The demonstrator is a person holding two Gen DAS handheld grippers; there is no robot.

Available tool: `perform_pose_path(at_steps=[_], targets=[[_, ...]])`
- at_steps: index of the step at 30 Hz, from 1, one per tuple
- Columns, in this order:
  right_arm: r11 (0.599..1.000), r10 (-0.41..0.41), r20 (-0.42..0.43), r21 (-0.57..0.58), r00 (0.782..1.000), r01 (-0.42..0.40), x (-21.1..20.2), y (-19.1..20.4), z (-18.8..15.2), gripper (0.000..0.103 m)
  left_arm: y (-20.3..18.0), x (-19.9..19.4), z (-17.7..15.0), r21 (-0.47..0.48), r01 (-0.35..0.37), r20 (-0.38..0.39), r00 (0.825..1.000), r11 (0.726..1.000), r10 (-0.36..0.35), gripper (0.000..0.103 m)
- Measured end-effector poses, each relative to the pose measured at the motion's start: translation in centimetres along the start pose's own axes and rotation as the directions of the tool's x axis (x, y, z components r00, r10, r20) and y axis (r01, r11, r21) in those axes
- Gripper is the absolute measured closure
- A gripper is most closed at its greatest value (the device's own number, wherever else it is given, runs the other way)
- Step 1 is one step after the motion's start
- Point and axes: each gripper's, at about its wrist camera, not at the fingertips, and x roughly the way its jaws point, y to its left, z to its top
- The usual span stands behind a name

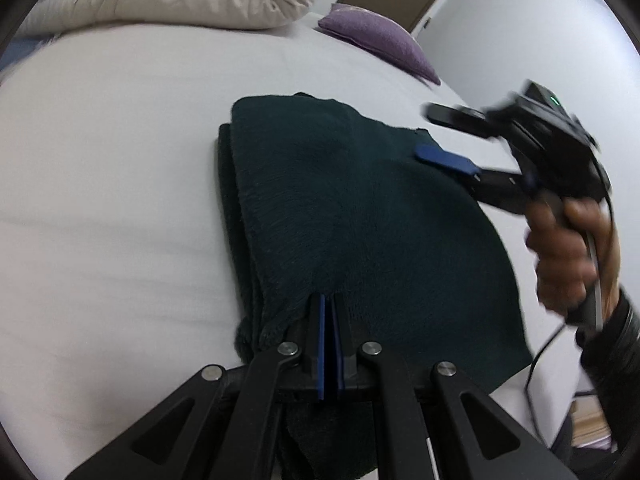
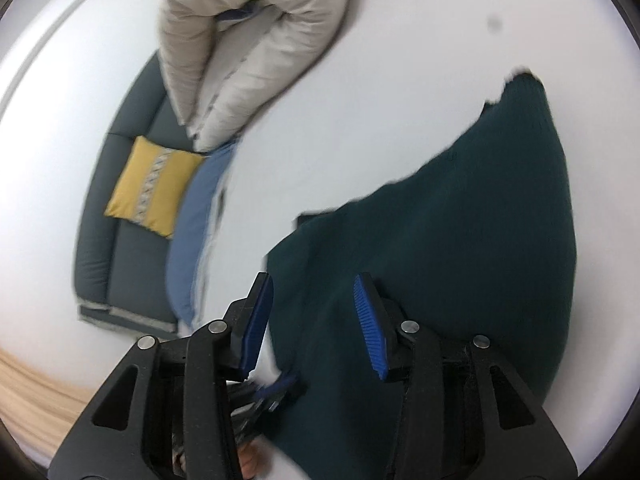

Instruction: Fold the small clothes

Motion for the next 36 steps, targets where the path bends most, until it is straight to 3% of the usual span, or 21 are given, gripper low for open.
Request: perform_pose_path(at_steps=[3, 5, 8, 12, 15, 16, 18, 23, 26, 30, 33, 34, 36], targets=[[0.996, -0.052, 0.049, 0.074, 0.997, 0.049, -0.2, -2.6, 1.8, 0.063, -0.3, 0.1, 0.0, 0.016, -0.016, 0.003, 1.000, 1.000, 0.016, 0.094], [0.991, -0.016, 0.070, 0.131, 0.997, 0.007, -0.6, -4.6, 2.5, 0.067, -0.2, 0.1, 0.0, 0.013, -0.016, 0.004, 1.000, 1.000, 0.016, 0.094], [0.992, -0.028, 0.107, 0.122, 0.994, 0.015, -1.6, -5.5, 2.7, 0.073, -0.2, 0.1, 0.1, 0.019, -0.025, 0.004, 1.000, 1.000, 0.025, 0.094], [0.985, -0.053, 0.208, 0.173, 0.977, 0.017, -4.4, -6.9, 2.1, 0.068, -0.3, 0.2, 0.1, 0.016, -0.026, 0.008, 1.000, 1.000, 0.026, 0.094], [0.988, -0.024, 0.242, 0.157, 0.970, -0.014, -6.6, -7.0, 0.6, 0.063, -0.4, 0.4, 0.1, 0.014, -0.024, 0.013, 1.000, 1.000, 0.024, 0.094], [0.991, 0.023, 0.250, 0.121, 0.968, -0.055, -7.6, -6.4, -0.4, 0.063, -0.4, 0.5, 0.1, 0.013, -0.024, 0.014, 1.000, 1.000, 0.023, 0.094], [0.988, 0.116, 0.247, 0.071, 0.962, -0.137, -8.8, -5.3, -2.2, 0.063, -0.5, 0.6, -0.1, 0.012, -0.026, 0.016, 1.000, 1.000, 0.026, 0.094], [0.972, 0.234, 0.152, -0.033, 0.960, -0.232, -9.1, -3.0, -6.7, 0.057, -0.8, 0.5, -0.4, 0.017, -0.040, 0.018, 0.999, 0.999, 0.039, 0.094], [0.985, 0.160, 0.031, -0.073, 0.987, -0.158, -6.5, -2.9, -9.0, 0.049, -0.7, 0.5, -0.6, 0.011, -0.035, 0.021, 0.999, 0.999, 0.034, 0.094], [0.980, 0.197, 0.072, -0.011, 0.978, -0.197, -7.5, -3.9, -9.1, 0.049, 0.1, 0.5, -0.7, -0.037, 0.011, 0.026, 1.000, 0.999, -0.010, 0.094], [0.989, 0.144, 0.135, -0.037, 0.980, -0.140, -10.2, -3.5, -9.6, 0.045, 0.9, -0.7, -0.6, -0.090, 0.070, 0.035, 0.997, 0.993, -0.067, 0.094], [0.991, 0.131, 0.146, -0.044, 0.981, -0.125, -11.1, -3.6, -9.7, 0.044, 1.0, -1.5, -0.6, -0.105, 0.079, 0.042, 0.996, 0.991, -0.074, 0.092], [0.993, 0.118, 0.165, -0.046, 0.979, -0.112, -12.7, -3.9, -9.6, 0.033, 1.1, -3.4, -0.6, -0.118, 0.093, 0.087, 0.993, 0.989, -0.083, 0.078]])
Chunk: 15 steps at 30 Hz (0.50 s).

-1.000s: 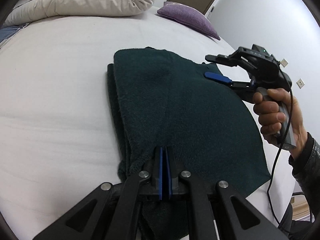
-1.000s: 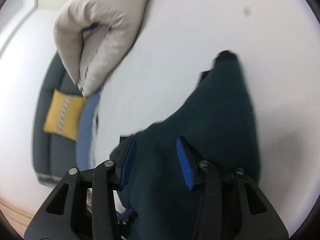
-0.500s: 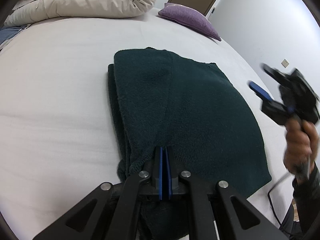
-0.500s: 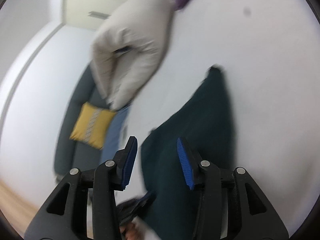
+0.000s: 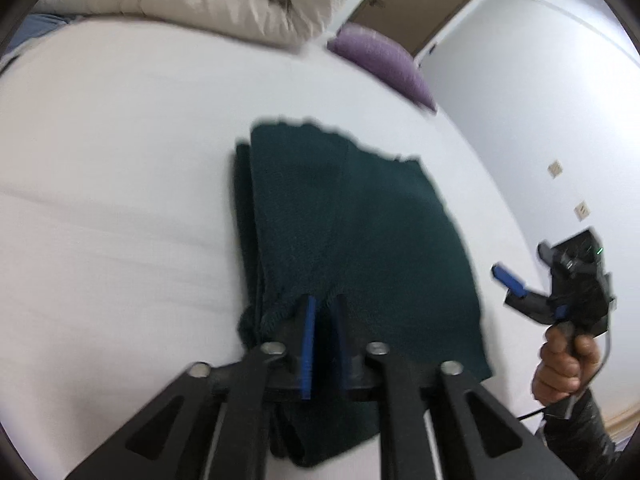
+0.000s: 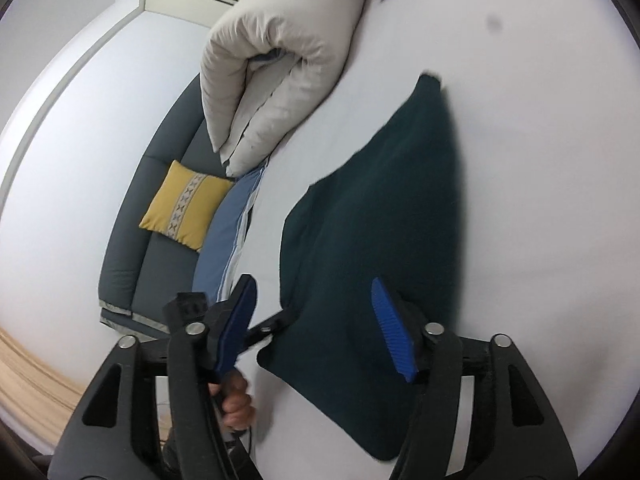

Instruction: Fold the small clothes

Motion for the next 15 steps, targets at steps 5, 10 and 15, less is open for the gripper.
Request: perform_pose_path(at_steps=[5, 10, 15], targets=[[0.996, -0.048, 0.013, 0.069, 0.999, 0.047, -1.6, -2.0, 1.3, 0.020, 1.5, -1.8, 1.0, -0.072, -0.007, 0.041, 0.999, 0.997, 0.010, 0.032], [0.995, -0.055, -0.073, 0.079, 0.996, 0.061, 0.2, -3.5, 0.5, 0.020, 4.0, 1.6, 1.6, -0.202, 0.055, -0.050, 0.997, 0.978, -0.067, 0.033], [0.990, -0.058, -0.147, 0.118, 0.987, 0.076, 2.4, -5.3, 0.5, 0.025, 5.2, 3.8, 2.8, -0.271, 0.091, -0.077, 0.990, 0.958, -0.116, 0.033]])
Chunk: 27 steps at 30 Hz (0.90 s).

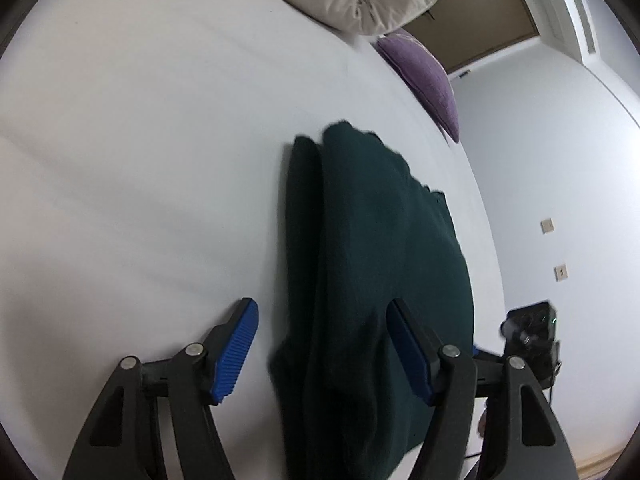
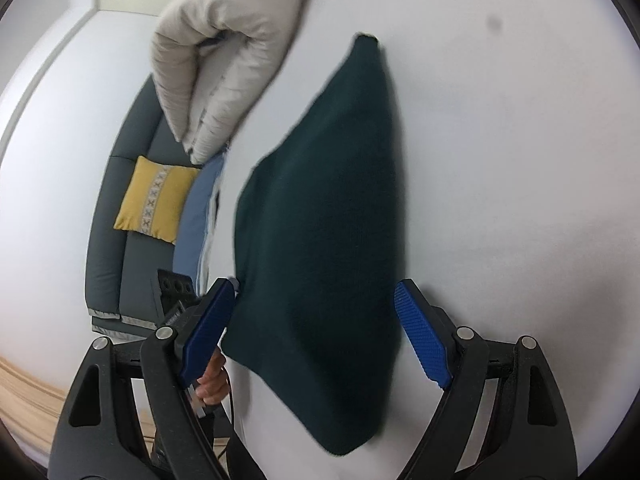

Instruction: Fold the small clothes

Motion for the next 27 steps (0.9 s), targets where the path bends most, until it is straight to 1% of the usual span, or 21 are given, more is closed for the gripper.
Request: perform_pose_path(at_steps=[4, 5, 7, 10, 12, 13, 14, 16, 18, 19, 21, 24, 27], targets=[[0.999, 0.021, -0.022, 0.035, 1.000, -0.020, 1.1, -1.1, 0.4, 0.028, 0.8, 1.2, 1.4, -0.048, 0.041, -0.013, 0.999, 0.998, -0.041, 0.033], [0.999, 0.021, -0.024, 0.042, 0.999, -0.020, 1.4, -1.2, 0.5, 0.030, 0.9, 1.3, 1.5, -0.055, 0.046, -0.017, 0.999, 0.997, -0.047, 0.033], [0.999, 0.020, -0.031, 0.038, 0.999, -0.019, 1.8, -1.2, 0.7, 0.030, 0.8, 1.6, 1.8, -0.056, 0.052, -0.024, 0.998, 0.997, -0.054, 0.034], [1.000, -0.010, -0.048, 0.018, 0.999, 0.011, 2.9, -1.0, 0.7, 0.032, 0.6, 2.0, 2.0, -0.064, 0.056, -0.036, 0.998, 0.996, -0.059, 0.034], [0.999, -0.041, -0.058, 0.008, 0.997, 0.042, 3.8, -0.7, 0.8, 0.036, 0.5, 2.1, 2.2, -0.073, 0.060, -0.043, 0.997, 0.996, -0.063, 0.036], [0.999, -0.049, -0.059, 0.006, 0.997, 0.050, 4.0, -0.6, 0.7, 0.037, 0.4, 2.1, 2.2, -0.071, 0.054, -0.050, 0.997, 0.996, -0.057, 0.043], [0.998, -0.060, -0.057, 0.004, 0.997, 0.061, 4.1, -0.4, 0.7, 0.041, 0.2, 2.3, 2.2, -0.069, 0.049, -0.060, 0.997, 0.996, -0.053, 0.053], [0.997, -0.074, -0.049, 0.002, 0.996, 0.075, 4.3, -0.3, 0.6, 0.046, 0.0, 2.9, 2.0, -0.071, 0.046, -0.078, 0.996, 0.996, -0.051, 0.063], [0.996, -0.087, -0.034, -0.006, 0.996, 0.087, 4.2, -0.1, 0.3, 0.053, -0.3, 2.9, 1.8, -0.059, 0.032, -0.066, 0.997, 0.998, -0.036, 0.070], [0.996, -0.092, -0.027, -0.013, 0.995, 0.092, 4.0, 0.1, 0.1, 0.054, -0.6, 2.7, 1.7, -0.056, 0.027, -0.055, 0.998, 0.998, -0.030, 0.073], [0.993, -0.112, -0.012, -0.035, 0.994, 0.111, 3.5, 0.7, -0.3, 0.059, -1.1, 2.3, 1.5, -0.043, 0.012, -0.038, 0.999, 0.999, -0.013, 0.076], [0.987, -0.137, 0.011, -0.086, 0.991, 0.137, 2.9, 2.9, -0.7, 0.062, -2.7, 1.1, 0.8, -0.012, -0.006, -0.020, 1.000, 1.000, 0.006, 0.078], [0.979, -0.150, 0.029, -0.138, 0.988, 0.152, 1.0, 5.1, -2.4, 0.062, -5.0, -0.3, -0.5, 0.047, -0.011, -0.017, 1.000, 0.999, 0.012, 0.078]])
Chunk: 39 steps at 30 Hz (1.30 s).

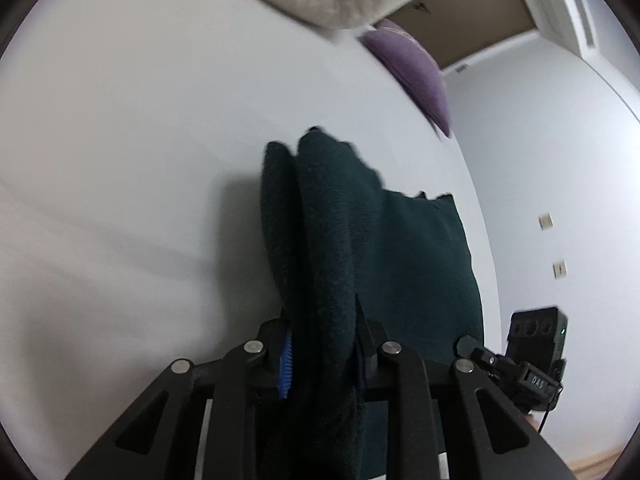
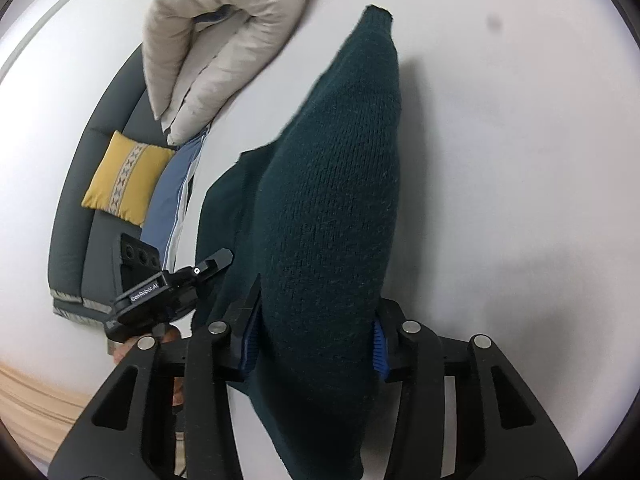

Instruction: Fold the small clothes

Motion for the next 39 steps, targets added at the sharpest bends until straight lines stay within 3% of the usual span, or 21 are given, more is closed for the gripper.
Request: perform_pose_path(at_steps=[5, 10, 15, 20, 24, 30, 36, 39], targets=[[0.999, 0.022, 0.015, -0.031, 1.000, -0.022, -4.6, 2.1, -3.7, 0.063, -3.6, -2.5, -4.6, 0.103, 0.004, -0.016, 1.000, 0.995, -0.002, 0.078], [0.998, 0.036, 0.014, -0.051, 0.999, -0.035, -7.8, 2.8, -9.2, 0.063, -4.5, -4.2, -9.6, 0.114, 0.033, -0.034, 0.999, 0.993, -0.029, 0.078], [0.998, 0.063, 0.021, -0.003, 0.998, -0.063, -9.6, 1.0, -14.2, 0.063, -5.0, -4.8, -14.1, 0.129, 0.029, -0.069, 0.997, 0.991, -0.020, 0.078], [0.998, 0.066, 0.013, 0.021, 0.998, -0.066, -10.0, -0.8, -18.2, 0.063, -5.0, -4.6, -16.7, 0.146, 0.009, -0.082, 0.997, 0.989, 0.003, 0.078], [0.994, 0.076, 0.013, 0.078, 0.997, -0.077, -9.9, -3.5, -20.0, 0.063, -3.9, -3.3, -17.7, 0.152, -0.044, -0.088, 0.994, 0.987, 0.058, 0.076], [0.982, 0.144, 0.029, 0.121, 0.989, -0.147, -8.8, -7.1, -21.0, 0.063, -2.5, -2.4, -18.5, 0.133, -0.045, -0.081, 0.995, 0.990, 0.056, 0.068], [0.990, 0.093, 0.040, 0.101, 0.995, -0.096, -9.8, -6.2, -21.3, 0.056, -3.2, -3.1, -18.9, 0.158, -0.079, -0.035, 0.996, 0.984, 0.085, 0.063], [0.997, 0.020, 0.064, 0.077, 0.998, -0.025, -11.1, -5.0, -21.4, 0.056, -4.9, -5.0, -19.8, 0.245, -0.168, 0.036, 0.986, 0.955, 0.164, 0.063]])
